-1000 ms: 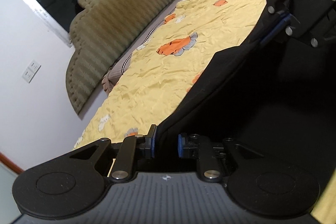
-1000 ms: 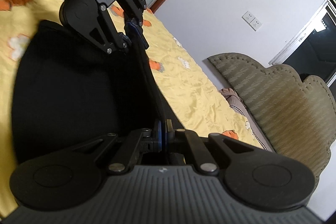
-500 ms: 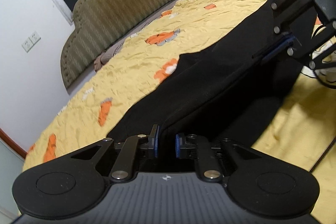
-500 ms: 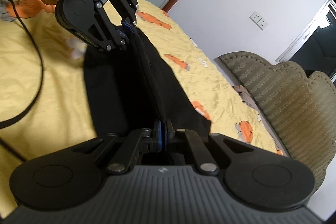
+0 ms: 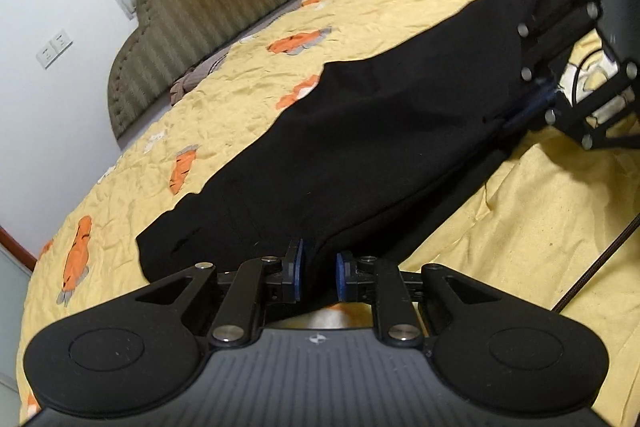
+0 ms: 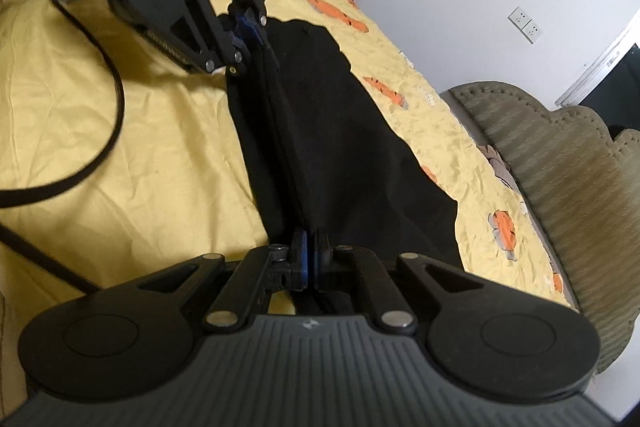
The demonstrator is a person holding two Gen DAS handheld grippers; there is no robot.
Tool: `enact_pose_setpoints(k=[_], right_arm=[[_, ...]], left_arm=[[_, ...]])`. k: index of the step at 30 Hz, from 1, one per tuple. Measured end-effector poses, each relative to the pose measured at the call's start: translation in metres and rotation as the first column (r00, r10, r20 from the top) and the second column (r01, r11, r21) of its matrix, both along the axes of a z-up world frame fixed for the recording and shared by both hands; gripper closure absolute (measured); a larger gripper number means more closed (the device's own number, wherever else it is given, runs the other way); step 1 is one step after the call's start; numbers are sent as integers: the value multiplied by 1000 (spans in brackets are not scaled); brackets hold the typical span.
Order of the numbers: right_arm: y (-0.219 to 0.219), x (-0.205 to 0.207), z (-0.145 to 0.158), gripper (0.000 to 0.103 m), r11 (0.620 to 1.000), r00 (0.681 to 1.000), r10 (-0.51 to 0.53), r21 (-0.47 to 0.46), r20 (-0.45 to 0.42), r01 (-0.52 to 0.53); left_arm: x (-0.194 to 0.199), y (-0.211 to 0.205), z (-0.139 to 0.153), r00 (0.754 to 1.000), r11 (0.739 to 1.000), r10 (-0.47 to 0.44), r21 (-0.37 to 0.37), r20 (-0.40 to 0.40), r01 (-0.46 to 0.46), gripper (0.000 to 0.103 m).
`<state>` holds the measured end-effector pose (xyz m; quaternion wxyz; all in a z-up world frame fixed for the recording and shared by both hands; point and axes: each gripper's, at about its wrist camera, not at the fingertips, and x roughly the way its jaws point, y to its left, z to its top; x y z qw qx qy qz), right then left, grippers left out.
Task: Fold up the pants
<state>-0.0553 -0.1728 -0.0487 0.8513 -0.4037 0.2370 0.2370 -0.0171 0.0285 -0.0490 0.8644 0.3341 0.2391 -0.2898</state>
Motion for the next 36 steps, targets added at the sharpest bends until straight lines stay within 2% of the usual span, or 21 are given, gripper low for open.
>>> enact_pose_setpoints(k=[5, 8, 10, 12, 14, 16, 18, 20, 22, 24, 26, 28, 29, 30, 31, 33, 35, 36], right_arm=[[8, -11, -5, 94, 1000, 1000, -12, -21, -17, 12], [9, -15, 13, 87, 999, 999, 10, 40, -46, -8], [13, -15, 27, 87, 993, 999, 30, 112, -45, -25], [26, -12, 41, 87, 981, 997, 70, 183, -22, -64], [47, -7, 47, 86, 975, 995, 100, 195, 26, -103], [75, 4, 46, 79, 977, 988, 125, 159, 94, -139], [105, 15, 40, 67, 977, 980, 157, 122, 125, -173], [133, 25, 29, 65, 973, 972, 200, 90, 122, -212], [160, 31, 12, 62, 968, 960, 248, 19, 127, -252], [181, 35, -7, 50, 959, 948, 280, -91, 152, -269], [194, 35, -27, 40, 942, 929, 302, -218, 213, -257], [203, 35, -40, 42, 917, 909, 337, -303, 245, -258], [206, 36, -40, 44, 919, 908, 336, -297, 250, -258], [209, 40, -39, 53, 930, 917, 306, -283, 254, -232], [211, 45, -39, 57, 938, 928, 279, -279, 248, -207], [212, 50, -38, 87, 946, 942, 254, -260, 220, -195], [213, 50, -37, 87, 961, 950, 217, -223, 226, -166], [211, 51, -33, 88, 972, 957, 198, -171, 214, -163]], left_arm=[[-4, 26, 7, 997, 997, 72, -26, 2, -72, 85], [-2, 46, 11, 987, 986, 160, -53, 2, -159, 85], [5, 61, 16, 974, 969, 228, -90, -11, -228, 85], [9, 79, 23, 951, 940, 306, -145, -32, -308, 85], [10, 94, 29, 926, 906, 376, -190, -42, -377, 85], [8, 108, 32, 901, 875, 430, -220, -53, -430, 85], [5, 121, 34, 883, 853, 466, -234, -61, -467, 85], [0, 130, 33, 871, 841, 487, -234, -68, -489, 85], [-2, 139, 32, 859, 831, 507, -227, -66, -508, 85], [-5, 146, 29, 851, 823, 521, -223, -69, -522, 85], [-3, 152, 27, 841, 812, 535, -227, -83, -539, 85], [0, 156, 27, 831, 799, 549, -231, -95, -554, 85], [1, 157, 26, 825, 792, 557, -235, -99, -563, 85], [2, 158, 27, 820, 786, 563, -241, -104, -570, 85], [1, 160, 28, 817, 780, 567, -248, -107, -574, 85], [2, 162, 31, 807, 767, 579, -262, -111, -586, 85], [2, 166, 36, 795, 749, 596, -280, -111, -600, 85], [3, 166, 38, 790, 740, 603, -290, -112, -607, 85]])
